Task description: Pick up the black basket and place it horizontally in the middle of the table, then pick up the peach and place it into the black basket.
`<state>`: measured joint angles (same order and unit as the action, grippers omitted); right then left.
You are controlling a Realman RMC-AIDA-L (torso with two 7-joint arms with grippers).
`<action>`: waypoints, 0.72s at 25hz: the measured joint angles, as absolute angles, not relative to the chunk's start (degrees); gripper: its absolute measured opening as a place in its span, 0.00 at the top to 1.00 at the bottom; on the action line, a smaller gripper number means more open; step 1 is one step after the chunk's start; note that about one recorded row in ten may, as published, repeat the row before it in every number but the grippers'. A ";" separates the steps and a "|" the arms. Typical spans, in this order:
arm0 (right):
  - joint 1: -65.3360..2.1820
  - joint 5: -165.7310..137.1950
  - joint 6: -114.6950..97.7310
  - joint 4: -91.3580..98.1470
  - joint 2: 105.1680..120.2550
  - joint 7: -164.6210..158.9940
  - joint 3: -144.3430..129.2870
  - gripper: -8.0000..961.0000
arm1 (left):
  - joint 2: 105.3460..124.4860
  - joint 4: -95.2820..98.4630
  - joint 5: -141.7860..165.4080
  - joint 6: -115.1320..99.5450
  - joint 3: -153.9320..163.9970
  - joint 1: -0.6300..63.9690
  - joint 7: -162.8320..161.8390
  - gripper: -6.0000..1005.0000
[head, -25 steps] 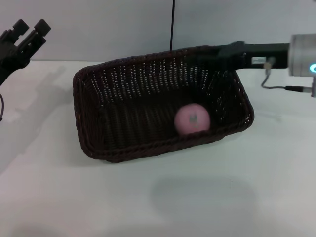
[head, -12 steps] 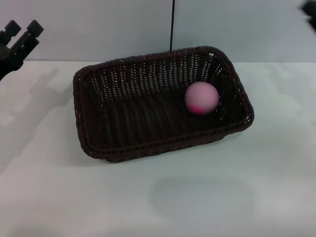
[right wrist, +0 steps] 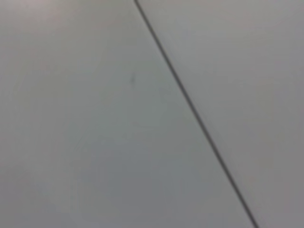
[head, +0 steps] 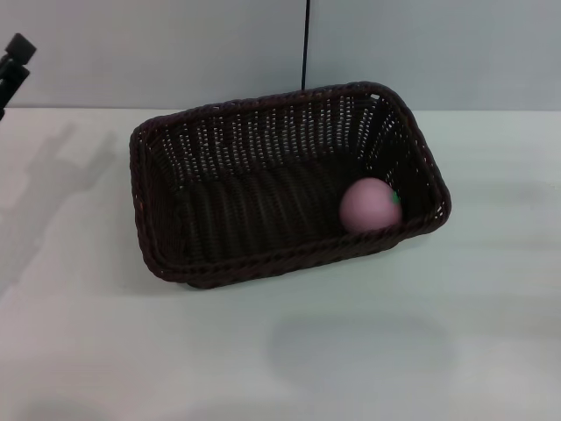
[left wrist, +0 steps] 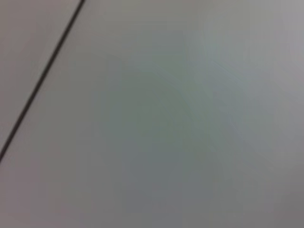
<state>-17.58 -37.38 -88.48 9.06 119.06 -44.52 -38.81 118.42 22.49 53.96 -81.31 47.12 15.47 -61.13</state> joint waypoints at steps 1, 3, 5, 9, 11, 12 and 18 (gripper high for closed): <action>-17.58 -37.38 -88.48 9.06 119.06 -44.52 -38.81 0.59 | 118.42 22.49 53.96 -81.31 47.12 15.47 -61.13 0.22; -17.47 -37.31 -88.50 9.02 119.04 -44.48 -37.74 0.59 | 118.37 21.07 53.95 -82.80 45.41 15.49 -59.81 0.22; -17.43 -37.27 -88.48 8.98 119.02 -44.43 -37.36 0.59 | 118.37 20.51 53.96 -83.39 44.80 15.50 -59.25 0.22; -17.47 -37.20 -88.02 8.94 119.00 -44.34 -37.13 0.59 | 118.35 19.36 53.95 -84.28 43.52 15.52 -58.54 0.22; -17.60 -37.18 -87.87 8.93 119.00 -44.27 -36.79 0.59 | 118.33 19.33 53.96 -84.29 43.38 15.57 -58.53 0.22; -17.66 -37.17 -87.81 8.92 119.00 -44.25 -36.64 0.59 | 118.33 19.33 53.95 -84.29 43.27 15.59 -58.53 0.22; -17.73 -37.12 -87.71 8.88 119.00 -44.20 -35.98 0.59 | 118.30 19.33 53.87 -84.38 42.14 15.82 -58.51 0.22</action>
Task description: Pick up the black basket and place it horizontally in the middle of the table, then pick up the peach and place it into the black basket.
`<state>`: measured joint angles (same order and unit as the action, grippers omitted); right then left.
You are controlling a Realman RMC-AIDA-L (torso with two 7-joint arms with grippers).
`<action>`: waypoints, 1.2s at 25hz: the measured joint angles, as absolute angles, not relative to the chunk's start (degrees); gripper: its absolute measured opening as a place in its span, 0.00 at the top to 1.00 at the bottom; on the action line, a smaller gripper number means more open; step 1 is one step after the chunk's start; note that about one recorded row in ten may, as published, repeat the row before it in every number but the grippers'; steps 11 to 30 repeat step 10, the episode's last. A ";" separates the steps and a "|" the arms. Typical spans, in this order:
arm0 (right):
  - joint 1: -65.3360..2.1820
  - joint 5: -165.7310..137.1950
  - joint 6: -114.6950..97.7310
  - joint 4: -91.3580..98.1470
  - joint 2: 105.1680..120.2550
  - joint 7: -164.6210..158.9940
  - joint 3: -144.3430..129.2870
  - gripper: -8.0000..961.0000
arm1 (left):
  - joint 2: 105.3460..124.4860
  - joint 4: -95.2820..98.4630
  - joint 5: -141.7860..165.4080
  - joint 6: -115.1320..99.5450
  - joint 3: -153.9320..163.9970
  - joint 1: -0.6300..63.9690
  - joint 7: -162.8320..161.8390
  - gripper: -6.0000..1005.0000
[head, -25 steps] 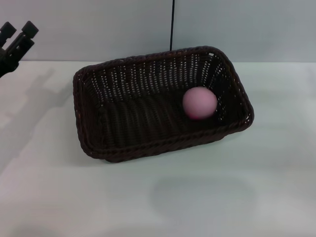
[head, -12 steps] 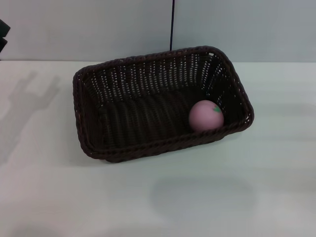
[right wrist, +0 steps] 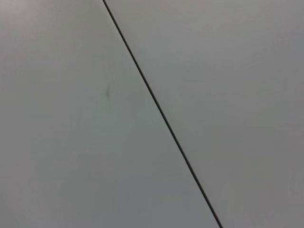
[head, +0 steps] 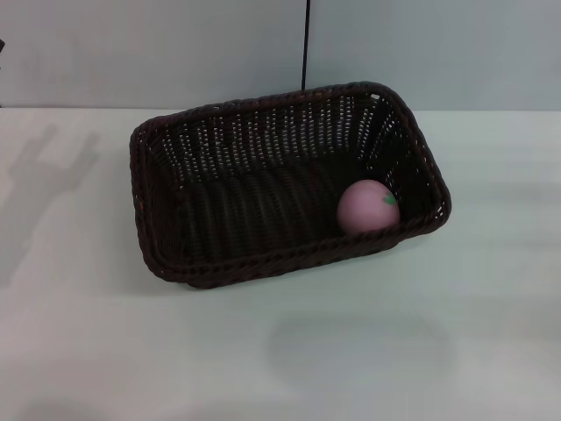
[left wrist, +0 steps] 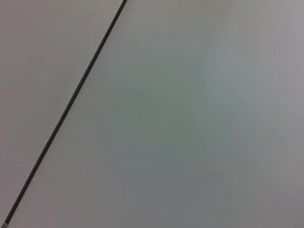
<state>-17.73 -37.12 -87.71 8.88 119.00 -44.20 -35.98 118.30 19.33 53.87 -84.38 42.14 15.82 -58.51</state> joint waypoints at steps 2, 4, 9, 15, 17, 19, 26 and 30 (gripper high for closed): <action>-17.59 -37.09 -87.71 8.75 119.04 -44.19 -35.48 0.59 | 118.30 19.33 53.87 -84.50 42.06 15.89 -57.85 0.22; -17.57 -37.09 -87.71 8.68 119.04 -44.18 -35.39 0.59 | 118.30 19.33 53.87 -84.54 42.02 15.90 -57.31 0.22; -17.73 -37.08 -87.21 8.26 119.00 -44.14 -35.17 0.59 | 118.31 19.33 53.51 -84.55 41.98 16.15 -56.34 0.22; -17.81 -37.08 -86.96 8.26 119.00 -44.02 -35.12 0.59 | 118.31 19.33 53.51 -84.55 41.98 16.15 -56.34 0.22; -17.81 -37.08 -86.96 8.26 119.00 -44.02 -35.12 0.59 | 118.31 19.33 53.51 -84.55 41.98 16.15 -56.34 0.22; -17.81 -37.08 -86.96 8.26 119.00 -44.02 -35.12 0.59 | 118.31 19.33 53.51 -84.55 41.98 16.15 -56.34 0.22; -17.81 -37.08 -86.96 8.26 119.00 -44.02 -35.12 0.59 | 118.31 19.33 53.51 -84.55 41.98 16.15 -56.34 0.22; -17.81 -37.08 -86.96 8.26 119.00 -44.02 -35.12 0.59 | 118.31 19.33 53.51 -84.55 41.98 16.15 -56.34 0.22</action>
